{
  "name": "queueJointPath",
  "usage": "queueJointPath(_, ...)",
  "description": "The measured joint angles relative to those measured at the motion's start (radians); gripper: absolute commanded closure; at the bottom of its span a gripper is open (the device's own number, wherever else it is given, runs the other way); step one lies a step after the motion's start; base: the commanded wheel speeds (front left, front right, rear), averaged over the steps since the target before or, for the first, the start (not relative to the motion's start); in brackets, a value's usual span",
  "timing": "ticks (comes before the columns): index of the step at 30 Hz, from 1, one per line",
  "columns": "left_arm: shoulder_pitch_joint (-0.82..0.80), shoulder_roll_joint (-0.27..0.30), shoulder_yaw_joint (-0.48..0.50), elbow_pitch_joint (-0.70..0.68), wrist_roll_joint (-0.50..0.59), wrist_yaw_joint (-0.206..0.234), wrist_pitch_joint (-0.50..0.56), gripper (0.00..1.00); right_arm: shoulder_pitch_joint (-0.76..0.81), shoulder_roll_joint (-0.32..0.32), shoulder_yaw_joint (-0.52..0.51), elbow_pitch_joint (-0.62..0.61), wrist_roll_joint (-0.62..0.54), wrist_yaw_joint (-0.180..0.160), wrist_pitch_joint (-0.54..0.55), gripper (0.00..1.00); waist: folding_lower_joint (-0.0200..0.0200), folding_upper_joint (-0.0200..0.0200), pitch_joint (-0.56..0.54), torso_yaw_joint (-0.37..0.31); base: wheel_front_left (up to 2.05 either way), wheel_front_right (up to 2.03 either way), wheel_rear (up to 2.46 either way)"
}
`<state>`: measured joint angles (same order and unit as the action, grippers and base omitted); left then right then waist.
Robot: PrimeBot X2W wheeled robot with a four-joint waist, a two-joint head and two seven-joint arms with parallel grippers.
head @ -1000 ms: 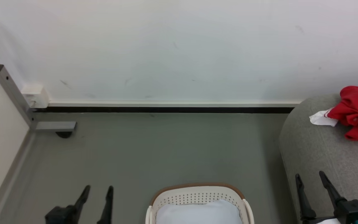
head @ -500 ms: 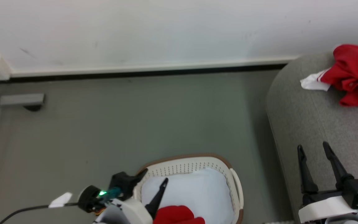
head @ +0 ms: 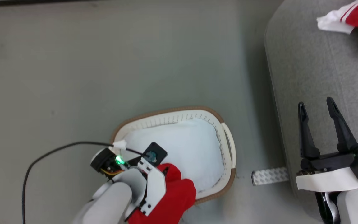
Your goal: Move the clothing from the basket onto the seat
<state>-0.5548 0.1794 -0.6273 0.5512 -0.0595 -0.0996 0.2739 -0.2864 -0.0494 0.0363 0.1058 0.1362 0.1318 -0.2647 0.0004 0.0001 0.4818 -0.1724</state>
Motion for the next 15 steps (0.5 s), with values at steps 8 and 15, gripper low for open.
queueJointPath(8,-0.117,0.018,-0.037,0.141,0.069,0.023,0.062,0.00,-0.041,0.000,0.053,-0.054,0.035,0.000,0.000,0.00,0.0000,0.0000,0.162,-0.033,0.00,0.00,0.00)
queueJointPath(15,-0.203,0.048,-0.099,0.206,0.152,0.035,0.082,0.00,-0.078,0.000,0.086,-0.086,0.062,0.000,0.000,0.00,-0.0001,0.0000,0.280,-0.071,0.00,0.00,0.00)
